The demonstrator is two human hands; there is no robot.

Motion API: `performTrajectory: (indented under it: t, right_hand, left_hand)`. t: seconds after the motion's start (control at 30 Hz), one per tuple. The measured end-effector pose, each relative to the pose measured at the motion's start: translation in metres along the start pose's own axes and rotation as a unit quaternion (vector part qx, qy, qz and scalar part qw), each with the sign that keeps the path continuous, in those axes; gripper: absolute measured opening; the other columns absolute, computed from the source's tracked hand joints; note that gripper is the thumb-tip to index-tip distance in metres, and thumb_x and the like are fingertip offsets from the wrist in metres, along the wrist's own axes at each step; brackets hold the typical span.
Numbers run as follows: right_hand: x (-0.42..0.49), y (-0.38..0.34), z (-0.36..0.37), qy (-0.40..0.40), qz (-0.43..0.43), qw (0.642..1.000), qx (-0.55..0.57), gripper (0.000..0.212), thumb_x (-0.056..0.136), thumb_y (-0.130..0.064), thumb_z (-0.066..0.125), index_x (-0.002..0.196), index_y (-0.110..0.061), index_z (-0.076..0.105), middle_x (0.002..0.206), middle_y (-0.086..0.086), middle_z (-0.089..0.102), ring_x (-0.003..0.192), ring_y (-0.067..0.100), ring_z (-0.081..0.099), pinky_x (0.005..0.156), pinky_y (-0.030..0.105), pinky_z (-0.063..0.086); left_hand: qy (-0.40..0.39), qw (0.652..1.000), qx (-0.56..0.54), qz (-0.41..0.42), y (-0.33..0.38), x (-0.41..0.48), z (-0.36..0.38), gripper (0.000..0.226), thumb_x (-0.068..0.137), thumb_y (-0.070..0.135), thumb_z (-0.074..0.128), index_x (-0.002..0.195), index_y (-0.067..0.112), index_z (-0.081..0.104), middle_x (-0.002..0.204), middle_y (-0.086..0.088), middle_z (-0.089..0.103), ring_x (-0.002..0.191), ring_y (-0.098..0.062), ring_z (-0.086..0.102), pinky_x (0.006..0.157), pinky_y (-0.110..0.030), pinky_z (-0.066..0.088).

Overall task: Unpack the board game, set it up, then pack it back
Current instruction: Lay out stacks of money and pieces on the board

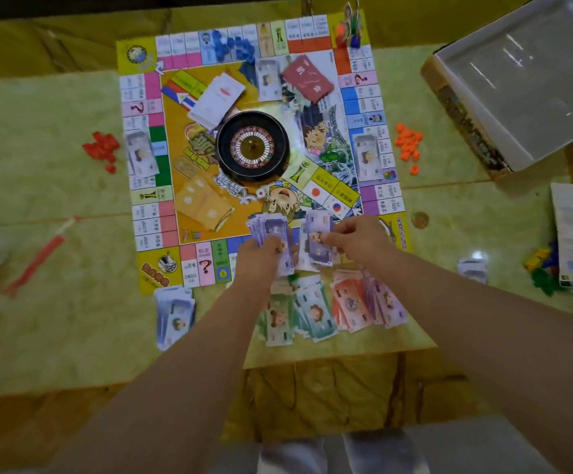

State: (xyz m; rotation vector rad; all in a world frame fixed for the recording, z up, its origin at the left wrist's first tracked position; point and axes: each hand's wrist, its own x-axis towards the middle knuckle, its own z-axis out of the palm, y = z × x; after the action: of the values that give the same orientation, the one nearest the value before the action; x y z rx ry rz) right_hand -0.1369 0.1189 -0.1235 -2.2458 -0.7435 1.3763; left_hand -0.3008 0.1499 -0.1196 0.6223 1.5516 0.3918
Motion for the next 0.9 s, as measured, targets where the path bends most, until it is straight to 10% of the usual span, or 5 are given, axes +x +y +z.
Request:
performTrajectory:
  t: [0.17, 0.37, 0.6, 0.8, 0.9]
  right_hand:
    - [0.016, 0.003, 0.022, 0.053, 0.001, 0.992, -0.117, 0.021, 0.080, -0.020, 0.078, 0.077, -0.007, 0.062, 0.076, 0.004, 0.059, 0.071, 0.017, 0.054, 0.072, 0.031, 0.043]
    - [0.022, 0.007, 0.029, 0.097, 0.004, 0.982, -0.165, 0.035, 0.078, -0.023, 0.078, 0.089, -0.012, 0.047, 0.075, 0.000, 0.050, 0.076, 0.025, 0.052, 0.064, 0.034, 0.039]
    - [0.020, -0.028, 0.004, -0.109, -0.088, 0.987, 0.079, 0.021, 0.084, -0.023, 0.074, 0.091, -0.005, 0.065, 0.086, 0.016, 0.068, 0.081, 0.011, 0.061, 0.071, 0.030, 0.055]
    - [0.039, -0.037, -0.037, -0.059, -0.096, 0.990, 0.079, 0.015, 0.083, -0.019, 0.075, 0.075, -0.008, 0.069, 0.067, 0.002, 0.065, 0.058, 0.006, 0.058, 0.060, 0.018, 0.047]
    - [0.057, -0.036, -0.055, -0.008, -0.083, 0.994, 0.071, 0.018, 0.083, -0.019, 0.075, 0.080, -0.001, 0.070, 0.071, 0.006, 0.068, 0.061, 0.008, 0.062, 0.063, 0.023, 0.051]
  left_hand:
    - [-0.025, 1.000, 0.006, 0.000, 0.005, 0.020, -0.021, 0.026, 0.091, 0.011, 0.056, 0.068, 0.009, 0.045, 0.052, 0.000, 0.054, 0.046, -0.013, 0.052, 0.052, -0.020, 0.042]
    - [-0.036, 0.999, 0.017, -0.016, 0.016, 0.033, -0.017, 0.017, 0.090, 0.020, 0.064, 0.088, 0.009, 0.051, 0.080, -0.008, 0.046, 0.072, -0.022, 0.043, 0.070, -0.036, 0.036]
    - [-0.039, 0.999, 0.012, -0.034, 0.040, 0.035, 0.014, 0.046, 0.086, 0.025, 0.071, 0.120, 0.001, 0.052, 0.111, -0.012, 0.061, 0.094, -0.024, 0.059, 0.076, -0.037, 0.054]
    - [-0.077, 0.995, -0.024, -0.064, 0.073, 0.030, 0.059, 0.063, 0.074, 0.035, 0.068, 0.123, -0.001, 0.052, 0.104, -0.019, 0.063, 0.083, -0.030, 0.063, 0.068, -0.042, 0.052]
    - [-0.046, 0.997, -0.005, -0.061, 0.082, 0.036, 0.077, 0.029, 0.082, 0.024, 0.059, 0.098, 0.001, 0.052, 0.086, -0.010, 0.052, 0.071, -0.027, 0.048, 0.064, -0.039, 0.042]
